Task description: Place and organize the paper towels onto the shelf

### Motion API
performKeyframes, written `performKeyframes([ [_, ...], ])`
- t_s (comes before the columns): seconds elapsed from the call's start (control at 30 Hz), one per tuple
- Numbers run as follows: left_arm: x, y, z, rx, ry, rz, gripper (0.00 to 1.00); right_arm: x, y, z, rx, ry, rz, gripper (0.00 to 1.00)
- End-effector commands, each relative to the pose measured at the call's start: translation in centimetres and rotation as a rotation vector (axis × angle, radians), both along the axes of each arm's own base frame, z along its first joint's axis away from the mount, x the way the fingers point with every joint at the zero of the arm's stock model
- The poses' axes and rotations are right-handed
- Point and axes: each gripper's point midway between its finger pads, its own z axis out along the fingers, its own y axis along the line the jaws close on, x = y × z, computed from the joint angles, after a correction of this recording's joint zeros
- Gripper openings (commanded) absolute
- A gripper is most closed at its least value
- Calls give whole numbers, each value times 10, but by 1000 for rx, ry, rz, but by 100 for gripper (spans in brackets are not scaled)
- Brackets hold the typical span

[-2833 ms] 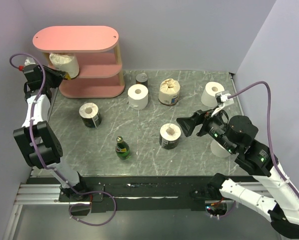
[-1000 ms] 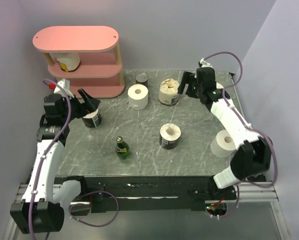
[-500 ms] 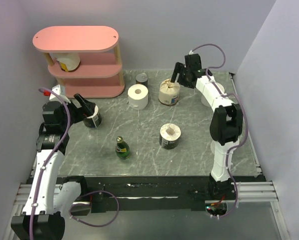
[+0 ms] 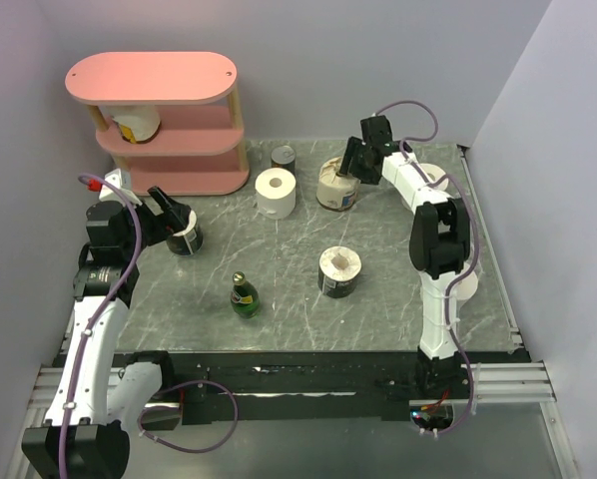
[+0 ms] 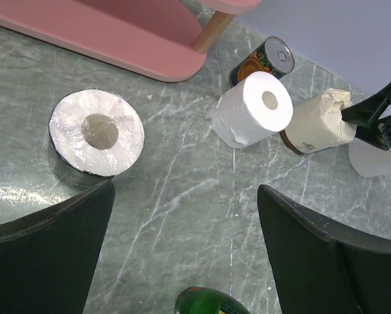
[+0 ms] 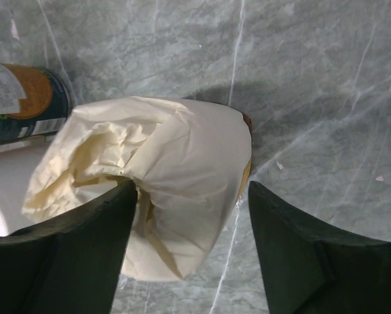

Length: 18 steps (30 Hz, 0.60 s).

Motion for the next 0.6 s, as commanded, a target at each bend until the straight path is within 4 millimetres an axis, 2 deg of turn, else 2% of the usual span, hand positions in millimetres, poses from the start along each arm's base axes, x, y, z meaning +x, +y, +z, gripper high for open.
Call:
performKeyframes([
  [0.0, 2, -1, 9, 18, -39, -14, 96, 5, -2, 5, 14, -19, -14, 66],
  [0.07, 2, 0, 9, 19, -39, -13, 97, 5, -1, 8, 15, -36, -12, 59],
  [0.17, 2, 0, 8, 19, -37, -13, 96, -1, -2, 9, 17, -42, -8, 54],
  [0.33, 1, 2, 10, 27, -45, -4, 96, -20, -2, 15, 20, -39, 22, 47],
  [0.43, 0, 0, 12, 28, -56, -13, 96, -38, 2, 21, 33, -40, 64, 46],
  [0.57, 0, 1, 11, 32, -52, -10, 97, -75, 19, 22, 24, -23, 126, 45],
])
